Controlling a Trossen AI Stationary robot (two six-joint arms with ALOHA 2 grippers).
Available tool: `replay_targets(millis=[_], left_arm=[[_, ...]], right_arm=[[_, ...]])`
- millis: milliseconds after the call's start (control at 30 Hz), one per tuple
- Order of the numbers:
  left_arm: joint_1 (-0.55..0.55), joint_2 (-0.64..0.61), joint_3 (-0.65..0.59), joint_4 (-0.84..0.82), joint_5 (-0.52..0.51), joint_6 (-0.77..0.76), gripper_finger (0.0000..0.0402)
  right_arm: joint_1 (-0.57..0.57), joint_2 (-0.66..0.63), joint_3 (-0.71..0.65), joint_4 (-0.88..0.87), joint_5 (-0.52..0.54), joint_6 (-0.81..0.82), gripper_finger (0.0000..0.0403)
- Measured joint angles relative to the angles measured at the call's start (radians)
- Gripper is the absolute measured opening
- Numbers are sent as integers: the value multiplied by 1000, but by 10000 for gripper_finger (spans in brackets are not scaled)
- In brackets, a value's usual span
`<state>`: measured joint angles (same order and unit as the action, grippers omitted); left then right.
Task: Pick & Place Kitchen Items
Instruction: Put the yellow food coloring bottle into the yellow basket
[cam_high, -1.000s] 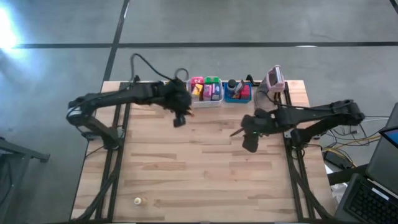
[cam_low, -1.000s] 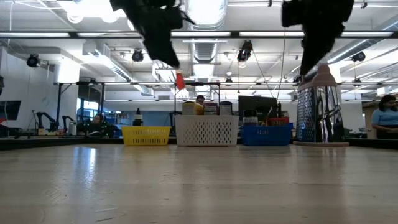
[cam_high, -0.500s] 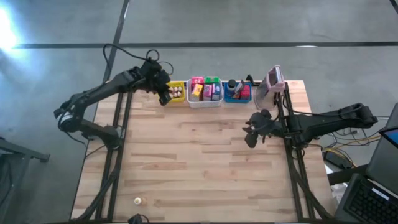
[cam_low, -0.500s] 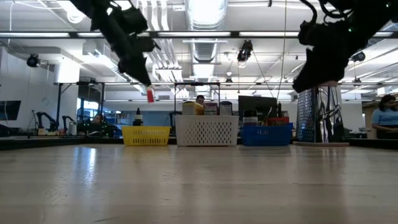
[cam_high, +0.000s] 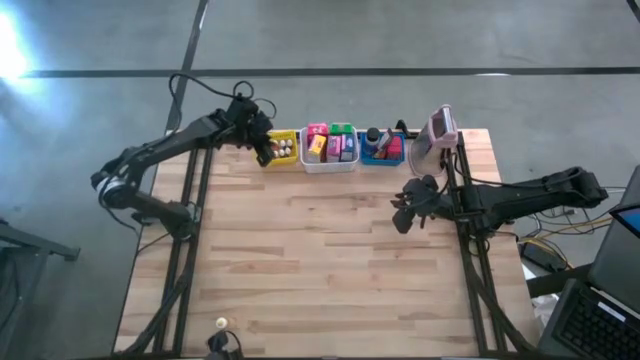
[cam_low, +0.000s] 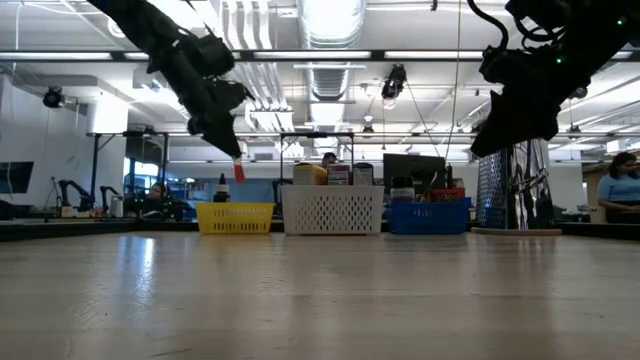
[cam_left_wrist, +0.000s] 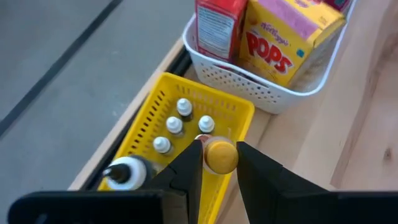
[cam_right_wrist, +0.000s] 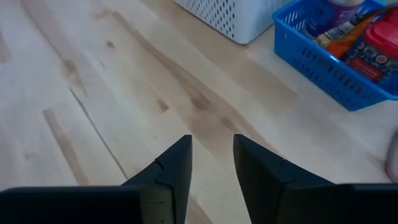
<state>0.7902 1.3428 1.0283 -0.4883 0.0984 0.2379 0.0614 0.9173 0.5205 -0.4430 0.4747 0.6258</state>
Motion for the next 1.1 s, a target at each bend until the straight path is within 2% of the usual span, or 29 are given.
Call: replay_targets(millis=[367, 733, 1100], left_arm=[[0, 167, 97, 12, 53, 18, 92], [-5, 255, 150, 10, 112, 33, 92], [-16, 300, 159, 8, 113, 61, 92]], right_arm=[[-15, 0, 0, 11, 0, 0, 91], [-15, 1, -23, 12, 0, 2, 75], [-17, 1, -33, 16, 0, 11, 98]])
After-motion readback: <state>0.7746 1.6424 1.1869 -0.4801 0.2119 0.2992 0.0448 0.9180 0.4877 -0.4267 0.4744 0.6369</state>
